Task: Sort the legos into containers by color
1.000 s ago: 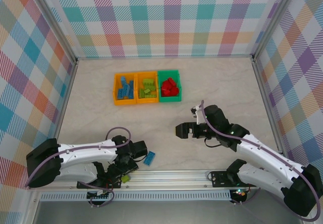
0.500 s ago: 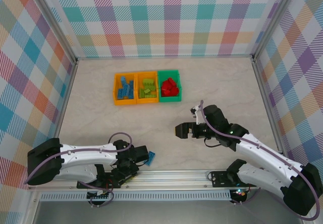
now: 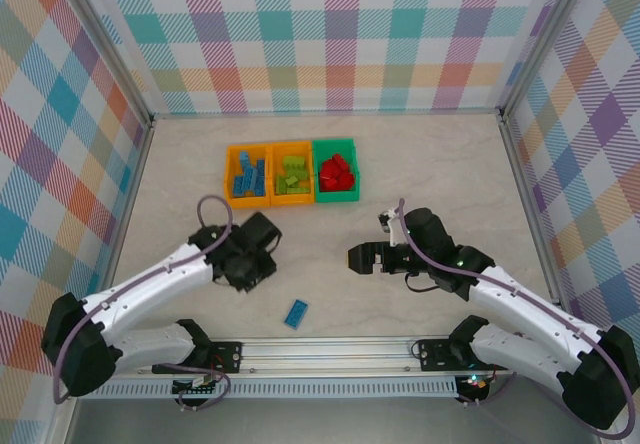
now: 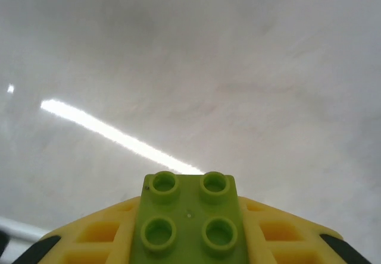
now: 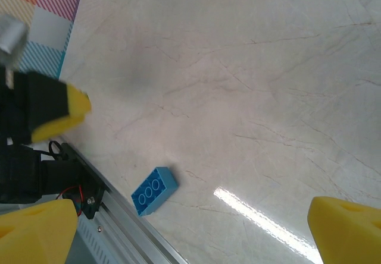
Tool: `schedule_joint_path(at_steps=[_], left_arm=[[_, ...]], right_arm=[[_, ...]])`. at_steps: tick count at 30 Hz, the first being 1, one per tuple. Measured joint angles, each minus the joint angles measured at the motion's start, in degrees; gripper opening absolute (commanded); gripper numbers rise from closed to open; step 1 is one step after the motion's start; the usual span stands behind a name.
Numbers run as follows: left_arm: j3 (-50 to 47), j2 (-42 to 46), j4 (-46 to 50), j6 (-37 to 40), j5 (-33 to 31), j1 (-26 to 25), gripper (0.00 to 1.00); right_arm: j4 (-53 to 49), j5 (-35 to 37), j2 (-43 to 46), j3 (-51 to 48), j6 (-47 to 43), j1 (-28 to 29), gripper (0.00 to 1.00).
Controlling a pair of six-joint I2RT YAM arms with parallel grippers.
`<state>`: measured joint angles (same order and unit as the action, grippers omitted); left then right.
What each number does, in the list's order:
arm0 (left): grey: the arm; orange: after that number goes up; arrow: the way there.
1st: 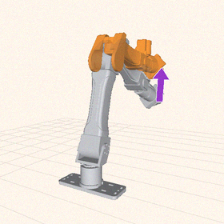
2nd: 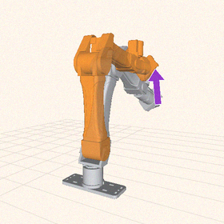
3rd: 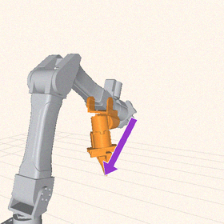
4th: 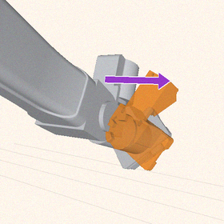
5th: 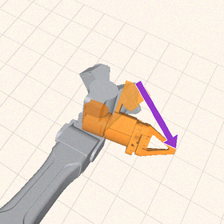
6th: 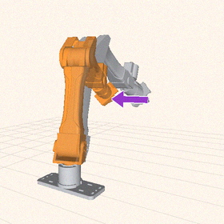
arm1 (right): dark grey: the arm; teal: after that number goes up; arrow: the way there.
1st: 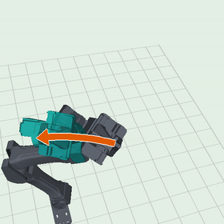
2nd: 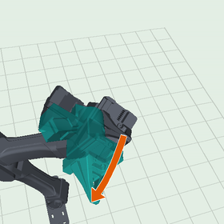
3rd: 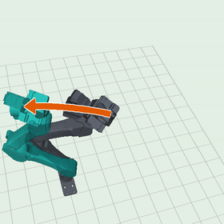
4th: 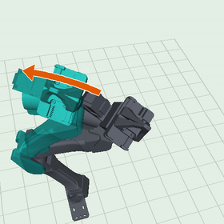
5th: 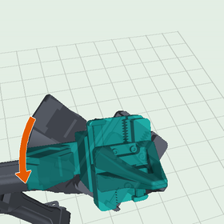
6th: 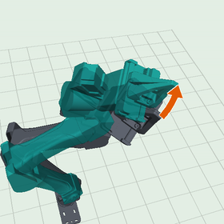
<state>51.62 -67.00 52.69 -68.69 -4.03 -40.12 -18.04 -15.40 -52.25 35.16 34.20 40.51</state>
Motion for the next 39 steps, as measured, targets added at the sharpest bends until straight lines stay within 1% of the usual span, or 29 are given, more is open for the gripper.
schedule_joint_path(at_steps=[4, 7, 12, 16, 20, 21, 22, 23, 24, 25, 28, 30, 33, 36, 39], left_arm=[[5.75, -5.55, -3.87, 9.01, -1.36, 10.40, 0.24], [10.51, -11.17, -6.43, 14.10, -1.75, 15.80, 0.24], [18.80, -19.37, -12.52, 18.67, -1.86, 21.03, 0.26], [24.59, -24.81, -14.75, 20.81, -3.04, 23.39, 0.30], [28.13, -29.27, -15.45, 22.38, -3.61, 25.05, 0.34], [28.52, -30.10, -15.58, 22.71, -3.45, 25.40, 0.38], [28.81, -30.88, -15.80, 23.17, -2.99, 25.70, 0.46], [29.09, -31.76, -16.04, 23.50, -2.40, 25.99, 0.57], [29.40, -32.50, -16.15, 23.56, -1.77, 26.05, 0.65], [29.97, -33.51, -16.28, 23.74, -1.22, 26.14, 0.70], [31.30, -35.54, -16.44, 24.20, -0.74, 26.12, 0.71], [31.50, -35.50, -16.37, 24.70, -0.52, 26.14, 0.72], [31.32, -32.96, -16.26, 26.38, 0.59, 26.14, 0.78], [28.68, -24.61, -16.74, 29.46, 2.03, 26.10, 0.82], [26.51, -12.09, -16.48, 34.56, 2.91, 25.62, 0.87]], right_arm=[[-0.20, 0.81, -0.50, 1.44, -0.61, 0.00, 1.00], [-0.09, 1.51, -0.57, 2.58, -0.59, 0.00, 1.00], [0.02, 2.51, -0.55, 2.73, -0.22, 0.00, 1.00], [-0.04, 2.95, -0.09, 2.73, -0.15, 0.00, 1.00], [-0.09, 3.02, 0.83, 2.73, -0.17, 0.00, 1.00], [-0.09, 3.02, 0.87, 2.73, -0.17, 0.00, 1.00], [-0.09, 3.02, 0.83, 2.73, -0.17, 0.00, 1.00], [-0.09, 2.99, 0.79, 2.73, -0.15, 0.00, 1.00], [-0.09, 2.99, 0.76, 2.73, -0.15, 0.00, 1.00], [-0.09, 2.99, 0.70, 2.73, -0.15, 0.00, 1.00], [-0.07, 2.95, 0.35, 2.73, -0.15, 0.00, 1.00], [-0.24, 2.97, -0.50, 2.86, -0.17, 0.02, 1.00], [-3.74, 6.08, -4.48, 5.79, -0.17, 2.54, 1.00], [-8.48, 12.41, -11.23, 11.52, 1.11, 10.86, 0.99], [-12.22, 15.74, -19.04, 17.27, 4.92, 18.69, 1.00]])
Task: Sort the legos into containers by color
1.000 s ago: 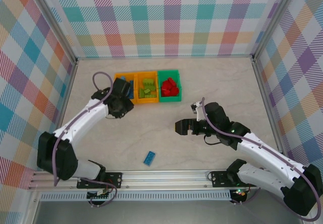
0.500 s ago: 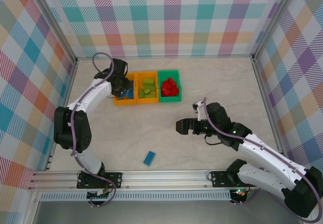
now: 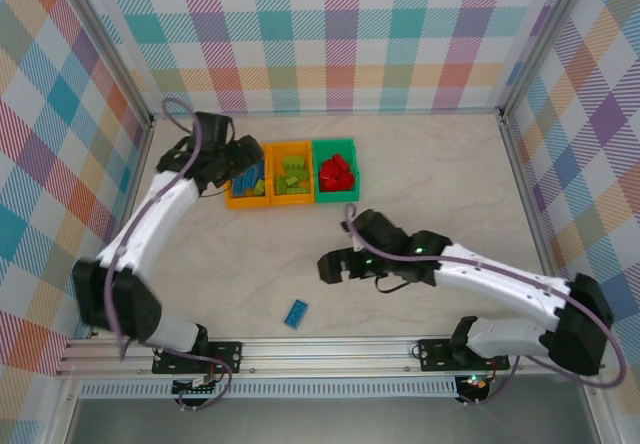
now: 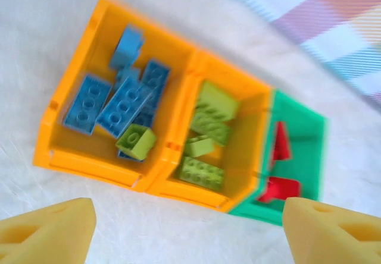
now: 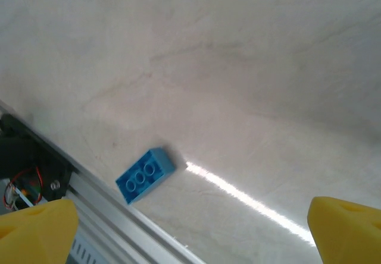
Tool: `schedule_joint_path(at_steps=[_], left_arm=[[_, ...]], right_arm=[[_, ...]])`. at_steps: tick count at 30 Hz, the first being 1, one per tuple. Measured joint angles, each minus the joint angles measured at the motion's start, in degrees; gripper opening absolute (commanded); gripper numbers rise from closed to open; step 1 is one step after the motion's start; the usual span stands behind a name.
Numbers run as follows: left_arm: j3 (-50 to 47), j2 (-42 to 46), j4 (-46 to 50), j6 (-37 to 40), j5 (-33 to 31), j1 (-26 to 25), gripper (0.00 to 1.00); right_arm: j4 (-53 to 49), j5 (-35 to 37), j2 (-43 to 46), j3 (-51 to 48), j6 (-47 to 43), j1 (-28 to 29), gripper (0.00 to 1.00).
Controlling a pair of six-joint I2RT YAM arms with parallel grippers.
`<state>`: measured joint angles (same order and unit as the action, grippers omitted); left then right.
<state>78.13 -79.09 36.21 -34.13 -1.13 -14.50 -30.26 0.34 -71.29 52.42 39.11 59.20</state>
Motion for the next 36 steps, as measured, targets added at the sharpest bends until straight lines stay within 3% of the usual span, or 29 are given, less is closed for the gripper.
schedule_joint_path(at_steps=[6, 13, 20, 25, 30, 33, 36], left_arm=[[-1.79, 19.04, 1.62, 17.79, 0.24, -0.09, 0.95], [-15.67, 25.00, 2.80, 32.04, 1.92, -0.09, 0.98], [-21.46, 25.09, 2.12, 35.08, 0.15, -0.09, 0.98], [-21.49, 25.05, 1.14, 35.71, -0.24, -0.09, 0.98], [-21.14, 25.07, 1.22, 33.68, 0.96, -0.09, 0.98], [-20.09, 25.16, 1.20, 29.83, 1.55, -0.09, 0.98], [-18.93, 25.31, 0.92, 24.94, 0.83, -0.09, 0.98]], right_arm=[[-9.01, 4.98, -17.97, 10.10, 8.57, 10.95, 1.00], [-17.03, 6.32, -34.05, 23.76, 13.77, 13.70, 1.00], [-22.93, 6.62, -43.60, 34.77, 14.64, 14.29, 1.00], [-25.00, 7.43, -46.99, 36.98, 14.71, 13.97, 0.91], [-23.85, 6.27, -45.72, 33.20, 14.58, 13.20, 1.00], [-23.37, 3.48, -45.31, 30.36, 14.40, 13.07, 0.92], [-21.00, 1.90, -44.00, 27.47, 14.71, 12.39, 0.79]])
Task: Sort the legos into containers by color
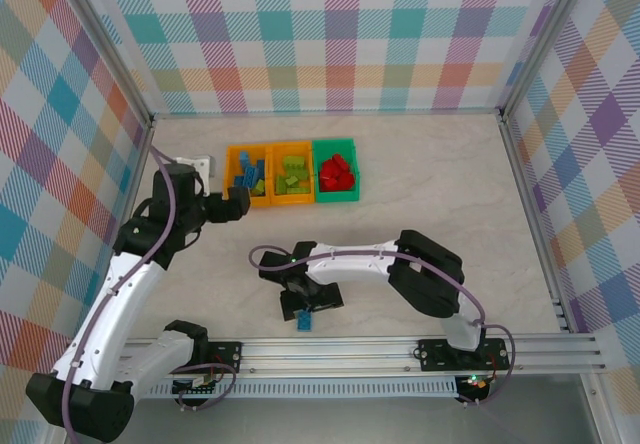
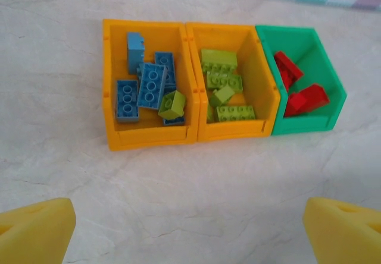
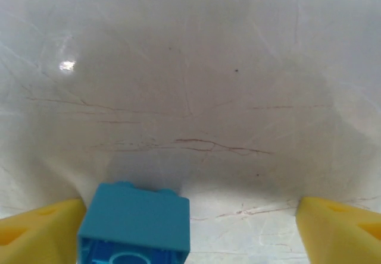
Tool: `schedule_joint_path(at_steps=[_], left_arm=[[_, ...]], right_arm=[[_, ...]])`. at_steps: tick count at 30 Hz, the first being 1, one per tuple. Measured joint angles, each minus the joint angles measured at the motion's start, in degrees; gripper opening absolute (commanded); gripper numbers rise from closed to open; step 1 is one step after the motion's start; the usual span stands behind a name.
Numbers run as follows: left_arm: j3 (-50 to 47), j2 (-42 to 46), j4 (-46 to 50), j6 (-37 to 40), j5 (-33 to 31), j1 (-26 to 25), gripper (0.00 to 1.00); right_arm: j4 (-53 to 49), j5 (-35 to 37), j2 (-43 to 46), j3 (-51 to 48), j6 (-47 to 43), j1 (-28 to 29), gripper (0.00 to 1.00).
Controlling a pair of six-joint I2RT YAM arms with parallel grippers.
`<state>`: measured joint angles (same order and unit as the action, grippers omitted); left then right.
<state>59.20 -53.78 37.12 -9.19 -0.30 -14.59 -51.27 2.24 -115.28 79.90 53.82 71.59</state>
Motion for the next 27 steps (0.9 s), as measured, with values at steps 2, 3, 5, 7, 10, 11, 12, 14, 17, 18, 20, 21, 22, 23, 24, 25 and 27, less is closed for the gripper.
schedule_joint_path(at_steps=[2, 3, 5, 7, 10, 11, 12, 14, 17, 18, 20, 21, 22, 23, 24, 25, 27], left_arm=[[0.11, 0.17, -0.79, -3.23, -0.26, 0.00, 0.98], [0.11, 0.17, -1.20, -4.42, -0.20, 0.00, 0.98], [0.02, 0.11, -2.40, -6.97, 0.31, 0.00, 0.98], [-0.24, -0.02, -3.74, -9.16, 1.25, 0.00, 0.98], [-0.85, -0.59, -5.40, -11.26, 2.73, -0.02, 0.98], [-1.09, -0.76, -5.97, -11.82, 3.23, -0.02, 0.98], [-1.29, -0.90, -6.67, -12.31, 3.72, -0.02, 0.98], [-1.75, -1.07, -7.96, -13.16, 4.24, -0.09, 0.98], [-1.81, -1.99, -9.77, -13.99, 4.39, -0.28, 0.98], [-1.81, -2.40, -10.21, -14.12, 4.46, -0.28, 0.98], [-1.81, -3.56, -10.78, -14.45, 4.76, -0.33, 0.98], [-1.84, -4.04, -10.86, -14.64, 4.94, -0.33, 0.98], [-1.86, -4.52, -11.02, -14.91, 5.03, -0.35, 0.98], [-1.86, -4.87, -11.17, -15.08, 5.11, -0.35, 0.98], [-1.92, -5.18, -11.50, -15.26, 5.25, -0.35, 0.98], [-1.92, -5.60, -11.89, -15.32, 5.31, -0.39, 0.98], [-1.92, -6.84, -12.79, -15.67, 5.46, -0.44, 0.98]], right_arm=[[2.47, -0.09, 2.71, -4.09, 0.33, -1.05, 0.66], [3.76, -0.39, 4.04, -5.99, 0.63, -1.64, 0.62], [6.64, -1.33, 7.63, -10.82, 1.53, -3.48, 0.53], [7.82, -0.81, 10.62, -14.73, 2.34, -4.98, 0.43], [9.62, 0.57, 15.80, -21.35, 3.26, -7.39, 0.37], [10.73, 0.68, 17.81, -23.67, 3.63, -8.22, 0.36], [11.41, 1.14, 19.50, -25.33, 3.85, -8.92, 0.35], [11.87, 2.16, 23.56, -29.44, 4.15, -10.91, 0.36], [11.61, 4.28, 28.46, -32.50, 4.22, -13.03, 0.35], [11.56, 4.83, 29.97, -32.79, 4.20, -13.33, 0.35], [11.72, 5.88, 33.42, -32.87, 3.96, -13.94, 0.33], [11.78, 6.25, 35.10, -32.87, 3.80, -14.36, 0.33], [11.87, 6.54, 36.85, -32.87, 3.54, -14.82, 0.32], [11.87, 6.82, 38.36, -32.87, 2.99, -15.43, 0.31], [11.85, 7.06, 39.52, -32.85, 2.38, -16.20, 0.30], [11.69, 7.30, 40.41, -32.63, 1.53, -17.16, 0.30], [11.13, 7.72, 40.76, -30.97, -0.39, -18.99, 0.30]])
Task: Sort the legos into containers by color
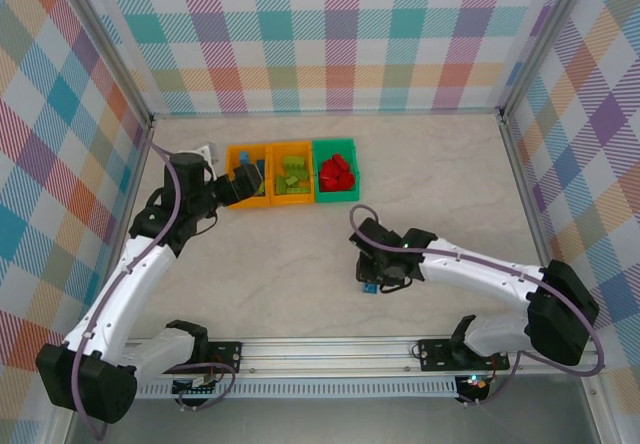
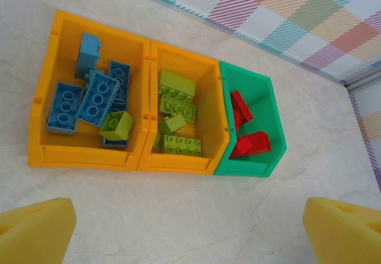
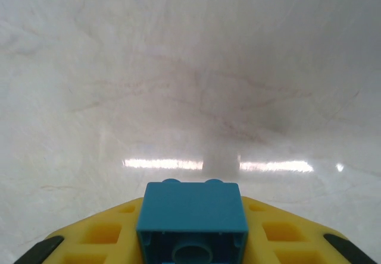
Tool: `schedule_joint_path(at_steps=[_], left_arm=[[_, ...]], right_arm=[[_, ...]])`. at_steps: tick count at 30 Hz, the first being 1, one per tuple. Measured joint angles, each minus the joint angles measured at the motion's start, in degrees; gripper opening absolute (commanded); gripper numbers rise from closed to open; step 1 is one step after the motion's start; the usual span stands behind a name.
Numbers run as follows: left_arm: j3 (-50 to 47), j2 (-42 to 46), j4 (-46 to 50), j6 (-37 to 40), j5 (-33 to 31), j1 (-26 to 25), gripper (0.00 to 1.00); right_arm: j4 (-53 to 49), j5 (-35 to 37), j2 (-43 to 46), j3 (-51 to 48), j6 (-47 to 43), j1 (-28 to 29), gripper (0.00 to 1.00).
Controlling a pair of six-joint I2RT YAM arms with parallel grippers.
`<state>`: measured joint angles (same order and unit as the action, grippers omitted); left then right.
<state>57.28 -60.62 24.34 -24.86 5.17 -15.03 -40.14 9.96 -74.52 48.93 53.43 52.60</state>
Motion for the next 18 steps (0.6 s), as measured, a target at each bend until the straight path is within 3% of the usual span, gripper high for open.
schedule_joint_path(at_steps=[6, 12, 15, 18], left_arm=[[6.64, -14.93, -0.35, -2.23, 1.62, -0.28, 0.87], [13.66, -31.26, -0.70, -4.48, 2.23, -0.74, 0.79], [15.87, -36.20, -0.28, -5.38, 0.66, -1.66, 0.74], [18.58, -39.30, 1.14, -6.08, -3.98, -2.60, 0.60]], right_arm=[[0.11, -0.15, -3.67, 13.33, -6.93, -5.68, 0.29], [1.57, -1.92, -14.62, 30.47, -13.66, -9.81, 0.29], [2.03, -3.08, -22.08, 39.06, -16.59, -11.17, 0.29], [1.88, -4.57, -27.78, 44.87, -18.93, -12.20, 0.29]])
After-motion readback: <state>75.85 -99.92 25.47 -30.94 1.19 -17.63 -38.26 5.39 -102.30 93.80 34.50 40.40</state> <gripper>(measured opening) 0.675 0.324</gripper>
